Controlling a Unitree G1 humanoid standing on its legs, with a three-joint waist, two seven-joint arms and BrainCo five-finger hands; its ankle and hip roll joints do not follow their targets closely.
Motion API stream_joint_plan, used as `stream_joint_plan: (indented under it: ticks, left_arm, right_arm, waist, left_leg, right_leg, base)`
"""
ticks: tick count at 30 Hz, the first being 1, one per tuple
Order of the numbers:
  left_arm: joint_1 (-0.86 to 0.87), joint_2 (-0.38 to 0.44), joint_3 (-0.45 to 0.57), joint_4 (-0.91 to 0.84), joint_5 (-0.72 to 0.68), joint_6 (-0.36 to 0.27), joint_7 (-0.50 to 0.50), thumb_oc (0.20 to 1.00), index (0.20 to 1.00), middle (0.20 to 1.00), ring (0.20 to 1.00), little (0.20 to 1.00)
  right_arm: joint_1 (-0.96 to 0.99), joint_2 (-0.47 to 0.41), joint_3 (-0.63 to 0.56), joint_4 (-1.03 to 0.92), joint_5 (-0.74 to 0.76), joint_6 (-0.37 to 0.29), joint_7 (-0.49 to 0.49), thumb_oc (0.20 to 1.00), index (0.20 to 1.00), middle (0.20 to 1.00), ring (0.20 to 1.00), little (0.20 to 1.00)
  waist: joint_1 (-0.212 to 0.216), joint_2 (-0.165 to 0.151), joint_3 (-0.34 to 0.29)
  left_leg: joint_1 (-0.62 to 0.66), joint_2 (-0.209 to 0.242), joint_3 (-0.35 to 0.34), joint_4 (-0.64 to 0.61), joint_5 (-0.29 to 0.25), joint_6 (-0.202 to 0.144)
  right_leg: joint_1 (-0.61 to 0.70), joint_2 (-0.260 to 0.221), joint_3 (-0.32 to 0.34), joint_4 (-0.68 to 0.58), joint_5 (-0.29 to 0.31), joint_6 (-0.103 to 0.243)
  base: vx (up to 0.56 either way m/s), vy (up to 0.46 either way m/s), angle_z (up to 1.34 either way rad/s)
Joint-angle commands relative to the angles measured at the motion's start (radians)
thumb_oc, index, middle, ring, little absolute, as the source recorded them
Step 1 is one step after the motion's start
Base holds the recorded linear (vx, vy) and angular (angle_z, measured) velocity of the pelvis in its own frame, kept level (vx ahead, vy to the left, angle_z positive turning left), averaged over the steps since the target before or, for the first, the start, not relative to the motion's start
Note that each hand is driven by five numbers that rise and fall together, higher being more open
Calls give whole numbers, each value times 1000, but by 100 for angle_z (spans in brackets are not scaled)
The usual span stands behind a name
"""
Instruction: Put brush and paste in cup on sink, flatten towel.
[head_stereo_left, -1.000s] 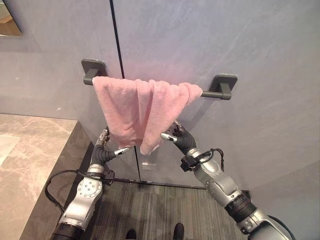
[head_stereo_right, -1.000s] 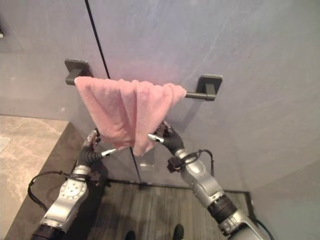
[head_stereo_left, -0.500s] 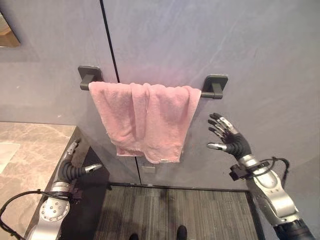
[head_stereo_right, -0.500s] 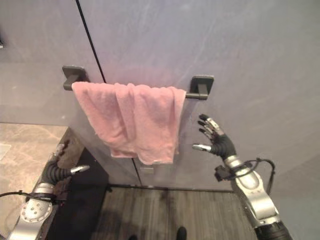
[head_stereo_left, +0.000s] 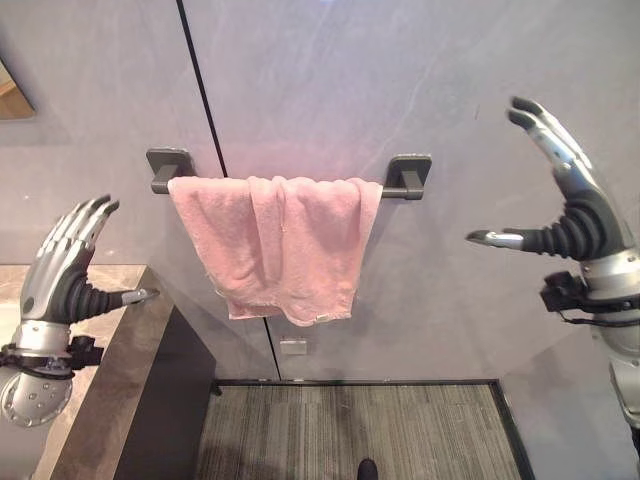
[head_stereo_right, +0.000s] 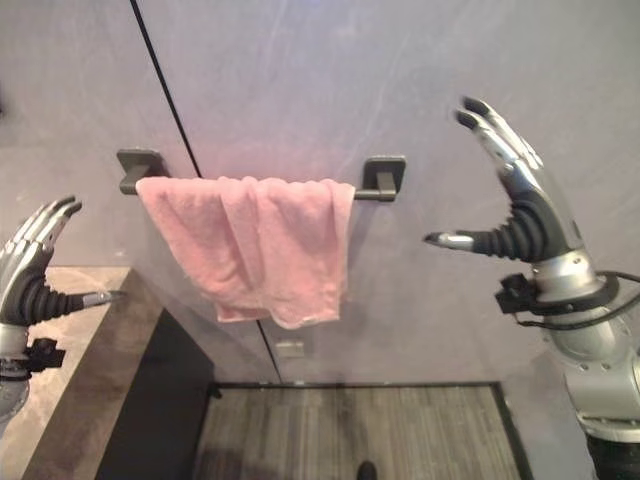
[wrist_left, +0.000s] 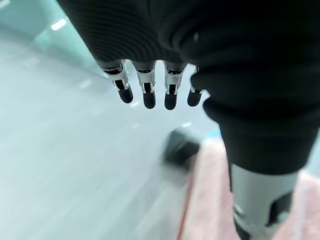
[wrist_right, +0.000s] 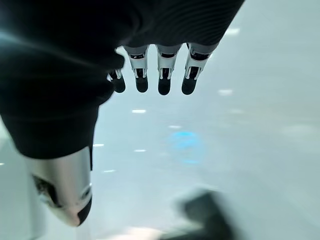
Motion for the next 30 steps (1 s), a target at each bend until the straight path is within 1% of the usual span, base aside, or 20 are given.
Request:
stream_joint_plan:
  ticks: [1, 2, 3, 6, 7, 12, 15, 17, 18, 23, 30]
  left_arm:
    - [-57, 169, 20, -36, 66, -35, 45, 1000, 1000, 1000, 1000, 1000]
    - [-68, 198, 14, -40, 71, -37, 38, 1000, 1000, 1000, 1000, 1000]
    - [-108, 239, -13, -33, 84, -38, 42, 1000, 1000, 1000, 1000, 1000]
    - [-154, 286, -54, -11, 60, -43, 14, 1000, 1000, 1000, 1000, 1000]
    - [-160, 286, -58, -6, 59, -43, 15, 1000, 1000, 1000, 1000, 1000]
    - [-227, 336, -119, 23, 56, -39, -14, 1000, 1000, 1000, 1000, 1000]
    - [-276, 343, -166, 45, 42, -32, -34, 1000, 1000, 1000, 1000, 1000]
    - [-299, 340, -192, 64, 39, -25, -39, 1000, 1000, 1000, 1000, 1000]
    - [-326, 336, -225, 84, 43, -22, -43, 1000, 1000, 1000, 1000, 1000]
    - [-390, 322, -291, 116, 55, -10, -45, 1000, 1000, 1000, 1000, 1000]
    - [-437, 314, -324, 129, 74, 1, -36, 1000, 1000, 1000, 1000, 1000]
  right_arm:
    - [-213, -72, 166, 23, -46, -18, -31, 1000, 1000, 1000, 1000, 1000]
    - [-251, -95, 206, 26, -53, -13, -15, 1000, 1000, 1000, 1000, 1000]
    - [-344, -118, 295, 65, -67, -5, -15, 1000, 1000, 1000, 1000, 1000]
    - [-447, -148, 403, 98, -86, 6, 15, 1000, 1000, 1000, 1000, 1000]
    - [-458, -148, 412, 105, -87, 6, 13, 1000, 1000, 1000, 1000, 1000]
    - [-578, -156, 536, 166, -110, 29, 46, 1000, 1000, 1000, 1000, 1000]
    - [-639, -137, 589, 204, -130, 49, 59, 1000, 1000, 1000, 1000, 1000]
    - [-660, -124, 609, 232, -134, 57, 58, 1000, 1000, 1000, 1000, 1000]
    - [-683, -113, 634, 249, -144, 63, 62, 1000, 1000, 1000, 1000, 1000]
    - [-698, -91, 650, 281, -152, 79, 66, 1000, 1000, 1000, 1000, 1000]
    - [-696, -103, 642, 291, -138, 88, 64, 1000, 1000, 1000, 1000, 1000]
  waist:
    - [13, -41, -36]
    - [16, -44, -36]
    - [16, -43, -32]
    - [19, -47, -34]
    - [18, -45, -33]
    - [21, -46, -30]
    - [21, -47, -21]
    - [24, -48, -16]
    - [24, -47, -11]
    - [23, -44, 0]
    - [22, -42, 10]
  left_leg:
    - [6, -44, 72, 6, 18, 28]
    - [6, -45, 72, 6, 20, 28]
    - [4, -46, 76, 6, 23, 27]
    - [0, -47, 75, 6, 26, 24]
    - [0, -47, 75, 6, 26, 24]
    - [-6, -49, 72, 6, 29, 21]
    - [-16, -49, 72, 6, 32, 19]
    - [-25, -48, 72, 6, 34, 18]
    - [-34, -48, 72, 6, 37, 17]
    - [-54, -47, 73, 6, 42, 14]
    - [-67, -43, 72, 6, 45, 9]
  right_leg:
    - [51, -43, 59, -2, -5, 76]
    - [49, -43, 61, -2, -2, 76]
    - [45, -44, 65, -2, 3, 77]
    - [46, -46, 59, -2, 4, 78]
    - [46, -47, 59, -2, 4, 78]
    - [45, -51, 49, -2, 4, 79]
    - [37, -54, 47, -2, 7, 80]
    - [30, -56, 44, -2, 8, 81]
    - [23, -57, 43, -2, 9, 82]
    - [6, -59, 39, -2, 10, 82]
    - [-6, -58, 36, -2, 7, 81]
  base:
    - [-44, 23, -3]
    - [-57, 29, -5]
    - [-43, 23, -4]
    - [-11, 13, -2]
    - [0, 0, 0]
    - [0, 0, 0]
    - [0, 0, 0]
    - [0, 0, 0]
    - [0, 0, 0]
    - [0, 0, 0]
    - [0, 0, 0]
